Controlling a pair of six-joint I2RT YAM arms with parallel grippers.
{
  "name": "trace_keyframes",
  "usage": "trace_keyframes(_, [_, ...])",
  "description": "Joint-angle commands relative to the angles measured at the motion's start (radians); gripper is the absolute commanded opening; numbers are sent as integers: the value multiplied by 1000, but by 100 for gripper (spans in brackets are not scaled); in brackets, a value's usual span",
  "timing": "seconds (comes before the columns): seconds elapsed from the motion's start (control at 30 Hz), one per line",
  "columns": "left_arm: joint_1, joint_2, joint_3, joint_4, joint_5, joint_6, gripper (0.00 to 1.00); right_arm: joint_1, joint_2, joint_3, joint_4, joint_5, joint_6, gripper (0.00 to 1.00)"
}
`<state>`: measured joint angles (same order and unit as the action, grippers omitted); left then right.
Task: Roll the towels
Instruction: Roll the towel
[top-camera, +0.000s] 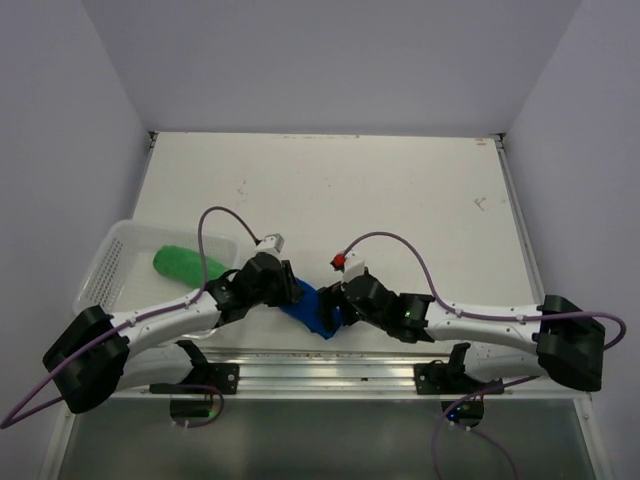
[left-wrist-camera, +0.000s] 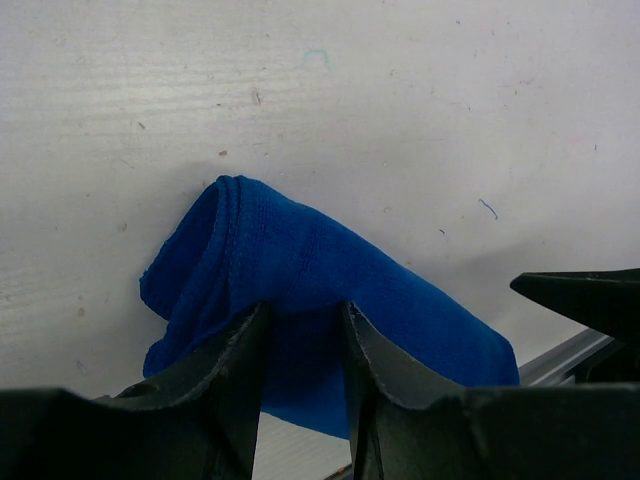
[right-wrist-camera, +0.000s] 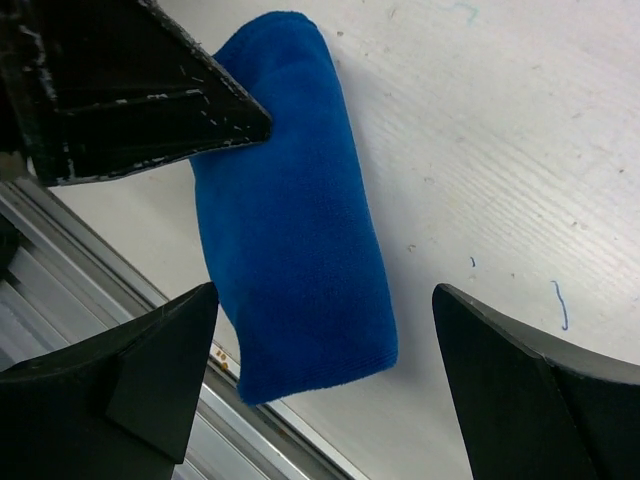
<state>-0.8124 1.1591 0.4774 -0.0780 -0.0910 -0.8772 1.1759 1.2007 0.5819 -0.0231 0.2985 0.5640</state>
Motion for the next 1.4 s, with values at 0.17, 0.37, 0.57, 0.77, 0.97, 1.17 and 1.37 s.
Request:
trace_keyframes(0.17, [-5,-25,-37,-19,-27,-20,38,-61,137,-45,163,-220,68,92])
trace_keyframes(0.37, [-5,-47,-48,-29,-32,-25,38,-61,186,-66,221,-254,73,79])
trace_keyframes(0.57, [-7,-55,-28,-55,-32,-48,43,-41,152,-82,232,-207,47,45])
trace_keyframes(0.77, [-4,-55,81,-181,-58,-80,81,8,146,-71,213,-53,11,19])
trace_keyframes(0.97, [-4,-16,223,-371,-93,-150,100,145,181,-30,212,244,4,5])
trace_keyframes(1.17, [-5,30,297,-453,-56,-197,100,229,275,19,256,448,-1,0])
trace_keyframes(1.37, [-4,45,294,-470,-6,-238,100,312,348,76,268,608,-49,0])
